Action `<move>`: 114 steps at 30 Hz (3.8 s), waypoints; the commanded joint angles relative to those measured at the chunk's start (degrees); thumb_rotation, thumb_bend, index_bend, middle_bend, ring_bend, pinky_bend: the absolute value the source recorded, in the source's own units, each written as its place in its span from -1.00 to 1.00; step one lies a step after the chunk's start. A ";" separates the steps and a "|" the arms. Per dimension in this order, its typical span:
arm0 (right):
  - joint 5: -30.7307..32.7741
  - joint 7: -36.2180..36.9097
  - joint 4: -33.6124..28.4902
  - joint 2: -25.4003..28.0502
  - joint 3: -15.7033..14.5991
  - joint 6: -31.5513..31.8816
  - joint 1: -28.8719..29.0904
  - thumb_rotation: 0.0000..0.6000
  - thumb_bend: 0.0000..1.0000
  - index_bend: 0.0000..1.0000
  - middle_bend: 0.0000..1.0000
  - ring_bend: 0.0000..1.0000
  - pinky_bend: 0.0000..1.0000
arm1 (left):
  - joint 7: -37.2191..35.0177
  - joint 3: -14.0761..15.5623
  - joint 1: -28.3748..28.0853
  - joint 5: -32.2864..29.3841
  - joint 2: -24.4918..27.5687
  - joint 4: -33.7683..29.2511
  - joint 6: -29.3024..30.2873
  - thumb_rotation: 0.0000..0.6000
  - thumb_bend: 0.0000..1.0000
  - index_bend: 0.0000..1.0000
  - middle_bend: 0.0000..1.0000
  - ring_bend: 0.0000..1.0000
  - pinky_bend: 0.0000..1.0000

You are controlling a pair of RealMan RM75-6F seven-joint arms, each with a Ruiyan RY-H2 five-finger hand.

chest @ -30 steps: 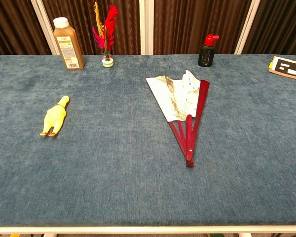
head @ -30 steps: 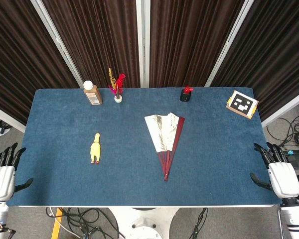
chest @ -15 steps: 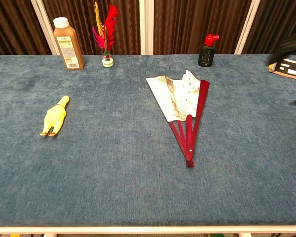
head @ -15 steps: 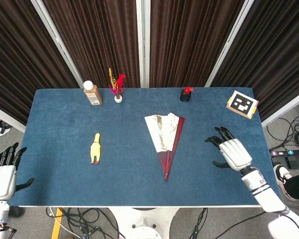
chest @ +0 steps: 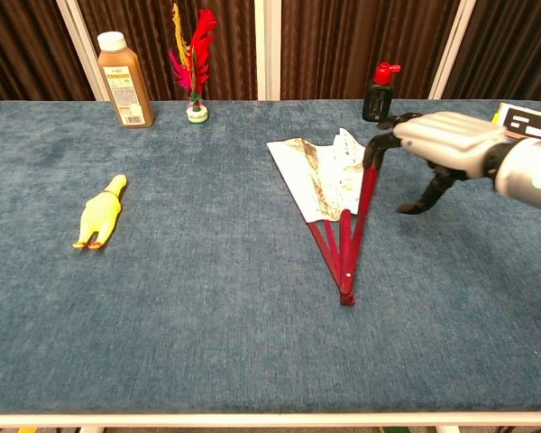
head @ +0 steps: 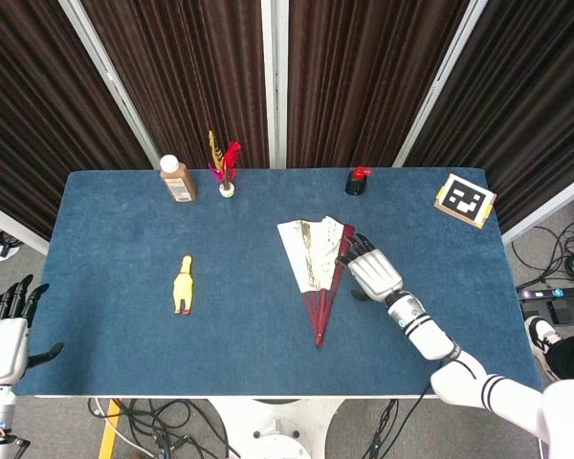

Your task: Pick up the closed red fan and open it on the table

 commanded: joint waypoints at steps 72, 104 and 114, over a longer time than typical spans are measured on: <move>-9.99 17.33 -25.26 28.38 -3.53 12.07 16.82 1.00 0.80 0.79 0.40 -0.29 -0.54 | -61.19 -9.03 -25.96 6.65 -11.05 13.56 -18.90 1.00 -0.86 -0.60 -0.71 -0.84 -0.71; -4.36 16.20 -26.69 20.20 0.76 6.43 19.43 1.00 0.82 0.78 0.40 -0.29 -0.58 | -53.66 -11.17 -39.12 0.27 -25.79 13.23 -27.66 1.00 -0.86 -0.20 -0.27 -0.56 -0.51; -3.69 15.40 -26.60 18.82 1.32 6.43 19.41 1.00 0.84 0.78 0.40 -0.29 -0.59 | -50.15 -12.53 -39.35 -6.24 -28.41 13.85 -29.85 1.00 -0.79 -0.08 -0.16 -0.48 -0.41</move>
